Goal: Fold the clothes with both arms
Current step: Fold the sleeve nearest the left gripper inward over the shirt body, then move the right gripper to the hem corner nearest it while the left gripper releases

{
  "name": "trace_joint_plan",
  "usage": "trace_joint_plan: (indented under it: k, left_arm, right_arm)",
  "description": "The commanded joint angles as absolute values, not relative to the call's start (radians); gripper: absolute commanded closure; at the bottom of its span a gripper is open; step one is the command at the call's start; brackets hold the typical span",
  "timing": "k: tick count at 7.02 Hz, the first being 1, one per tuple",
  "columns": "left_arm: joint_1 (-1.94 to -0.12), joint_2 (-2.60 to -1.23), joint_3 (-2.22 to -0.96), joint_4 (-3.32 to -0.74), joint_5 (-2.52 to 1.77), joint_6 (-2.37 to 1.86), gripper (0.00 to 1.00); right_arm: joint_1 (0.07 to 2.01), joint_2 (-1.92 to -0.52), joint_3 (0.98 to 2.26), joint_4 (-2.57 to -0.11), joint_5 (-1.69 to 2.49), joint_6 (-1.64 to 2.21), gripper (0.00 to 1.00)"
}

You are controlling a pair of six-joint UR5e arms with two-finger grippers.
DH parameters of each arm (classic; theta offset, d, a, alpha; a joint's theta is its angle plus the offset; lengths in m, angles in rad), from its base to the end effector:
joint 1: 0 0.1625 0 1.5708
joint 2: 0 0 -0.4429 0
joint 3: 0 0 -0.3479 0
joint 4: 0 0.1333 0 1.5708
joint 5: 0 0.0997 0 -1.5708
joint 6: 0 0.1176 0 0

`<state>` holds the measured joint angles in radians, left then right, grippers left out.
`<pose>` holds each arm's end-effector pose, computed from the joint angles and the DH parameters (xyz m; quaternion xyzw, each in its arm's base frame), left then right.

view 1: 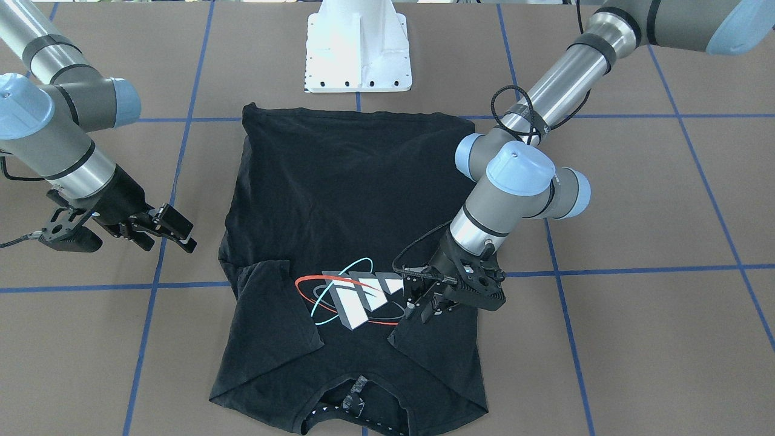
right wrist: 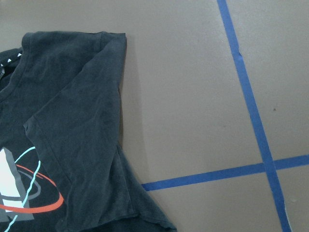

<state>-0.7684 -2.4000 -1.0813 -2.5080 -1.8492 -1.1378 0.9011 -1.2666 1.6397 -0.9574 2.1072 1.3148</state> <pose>0.4991 -0.6228 0.2831 0.2417 0.5498 -0.0512 0.7979 -0.3125 -0.5127 0.4309 0.0542 -0.5099 0.1502 0.8453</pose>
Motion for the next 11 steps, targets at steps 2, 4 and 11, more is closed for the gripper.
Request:
trace_joint_plan:
  k: [2,4,11]
  left_arm:
    - [-0.767,-2.268,-1.292,-2.505,-1.851,-1.157,0.00]
    - [-0.759,-2.105,-1.510,-2.500,-1.861,-1.195,0.00]
    - [-0.657,-2.031,-1.649,-2.510,-1.738,-1.371,0.00]
  right_arm:
    - [0.852,-1.278,1.716,-0.957,2.021,1.514,0.00]
    - [0.588,-1.380,1.897,-0.960,1.676,1.775,0.00]
    - [-0.016,-1.758,2.145,-0.971,1.170,2.089,0.02]
